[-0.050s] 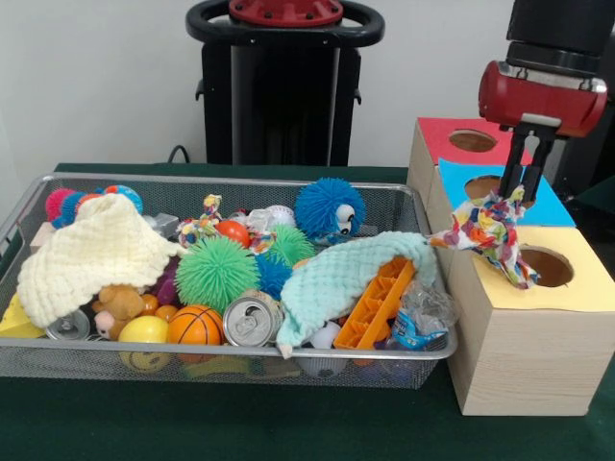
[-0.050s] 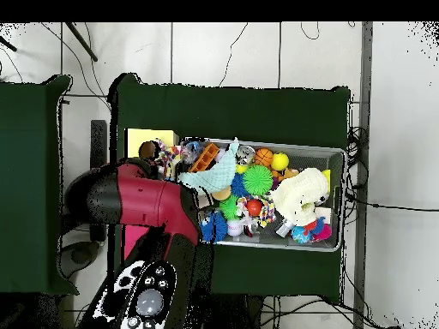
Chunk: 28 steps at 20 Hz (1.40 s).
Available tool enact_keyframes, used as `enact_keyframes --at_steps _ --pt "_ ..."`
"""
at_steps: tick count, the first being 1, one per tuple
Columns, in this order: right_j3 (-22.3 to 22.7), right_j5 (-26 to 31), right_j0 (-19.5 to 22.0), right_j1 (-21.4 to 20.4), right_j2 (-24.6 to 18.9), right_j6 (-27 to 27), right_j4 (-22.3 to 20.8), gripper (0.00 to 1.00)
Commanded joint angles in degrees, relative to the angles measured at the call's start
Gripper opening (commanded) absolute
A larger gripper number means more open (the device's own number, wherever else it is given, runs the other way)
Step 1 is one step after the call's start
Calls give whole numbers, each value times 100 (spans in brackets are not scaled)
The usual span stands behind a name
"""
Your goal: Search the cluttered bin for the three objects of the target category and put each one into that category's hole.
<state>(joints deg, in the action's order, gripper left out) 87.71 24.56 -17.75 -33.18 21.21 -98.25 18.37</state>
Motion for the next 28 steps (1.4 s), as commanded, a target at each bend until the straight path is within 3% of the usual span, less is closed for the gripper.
enact_keyframes --at_steps 1,17,28 --pt "720 -280 358 86 -896 -1166 245 0" --pt "721 -219 109 67 -726 -1494 281 0" --pt "486 -204 -158 187 -445 -1649 354 0"
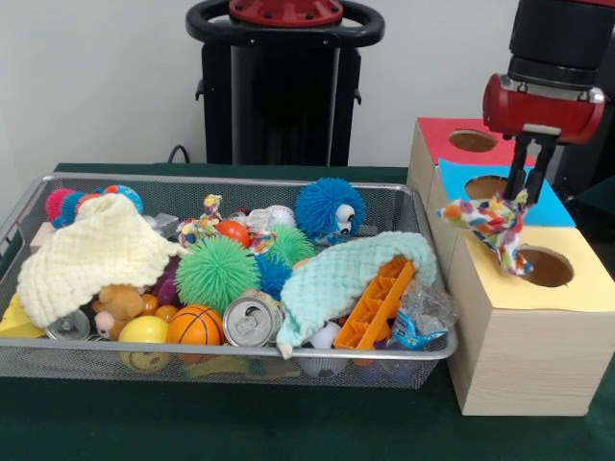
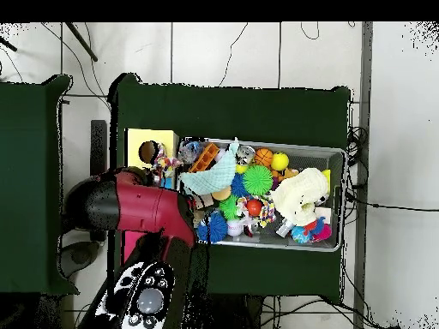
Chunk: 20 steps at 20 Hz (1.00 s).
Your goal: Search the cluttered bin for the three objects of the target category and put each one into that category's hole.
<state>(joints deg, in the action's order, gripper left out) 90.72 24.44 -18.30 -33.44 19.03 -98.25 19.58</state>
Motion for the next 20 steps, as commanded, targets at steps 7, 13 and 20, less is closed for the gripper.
enact_keyframes --at_steps 7,13,20 --pt "-286 -79 -98 384 -227 -1459 207 0" --pt "-330 -299 -14 437 -382 -1391 240 0" --pt "-379 -401 -4 470 -402 -1359 228 0"
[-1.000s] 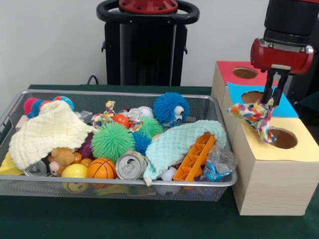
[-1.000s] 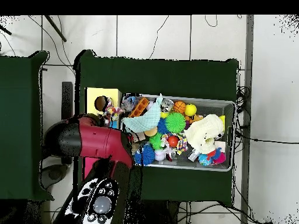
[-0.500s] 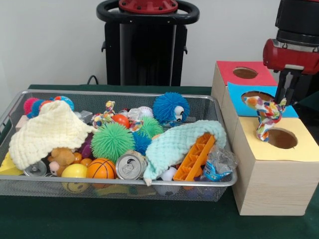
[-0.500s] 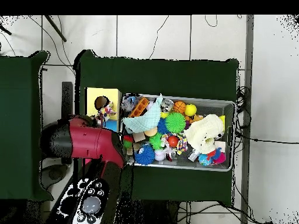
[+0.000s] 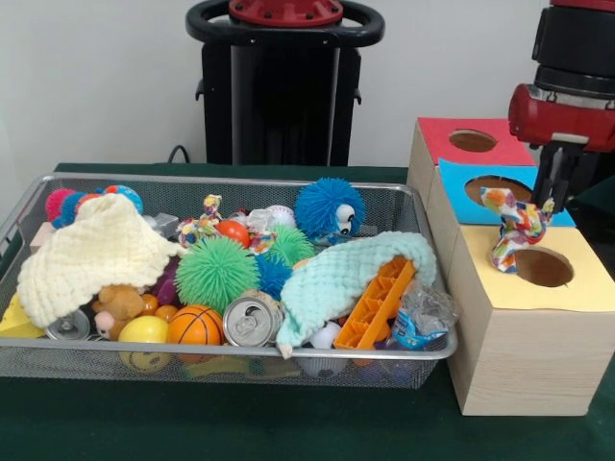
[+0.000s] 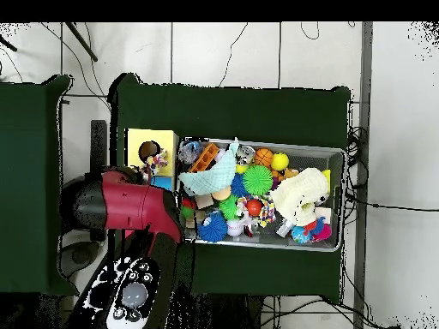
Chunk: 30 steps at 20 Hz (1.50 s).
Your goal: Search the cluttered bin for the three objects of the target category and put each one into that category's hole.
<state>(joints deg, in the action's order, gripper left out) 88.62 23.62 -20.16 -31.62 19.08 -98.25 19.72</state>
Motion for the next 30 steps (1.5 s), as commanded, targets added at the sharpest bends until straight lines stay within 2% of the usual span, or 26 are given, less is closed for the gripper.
enact_keyframes --at_steps 1,30 --pt "-164 -333 183 286 -410 -1355 213 0" --pt "-105 -565 173 272 -434 -1377 208 0"
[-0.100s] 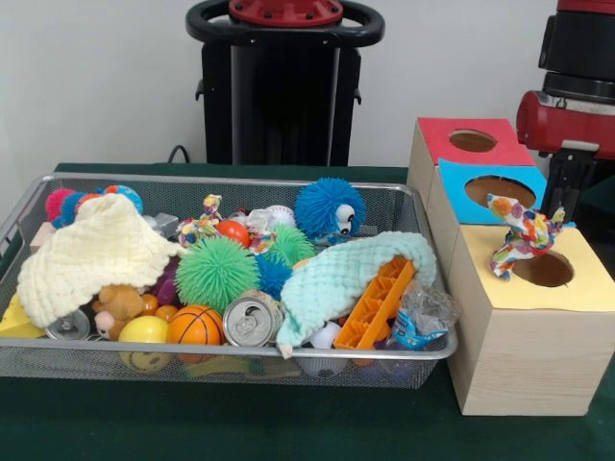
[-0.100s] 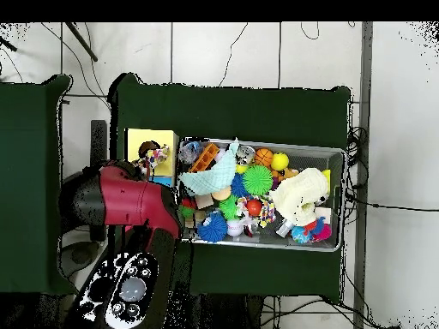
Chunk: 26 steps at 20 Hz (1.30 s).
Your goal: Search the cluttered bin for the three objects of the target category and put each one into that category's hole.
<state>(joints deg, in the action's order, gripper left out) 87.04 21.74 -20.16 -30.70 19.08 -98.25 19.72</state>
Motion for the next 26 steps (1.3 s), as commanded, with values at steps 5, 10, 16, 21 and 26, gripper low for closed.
enact_keyframes --at_steps 5,10,16,21,26 --pt "37 -315 127 195 -386 -1425 226 0" --pt "76 -201 32 174 -286 -1521 249 0" --pt "208 11 -110 86 -102 -1640 257 0" --pt "195 208 -190 86 33 -1693 287 0" --pt "269 241 -279 44 115 -1728 321 0"
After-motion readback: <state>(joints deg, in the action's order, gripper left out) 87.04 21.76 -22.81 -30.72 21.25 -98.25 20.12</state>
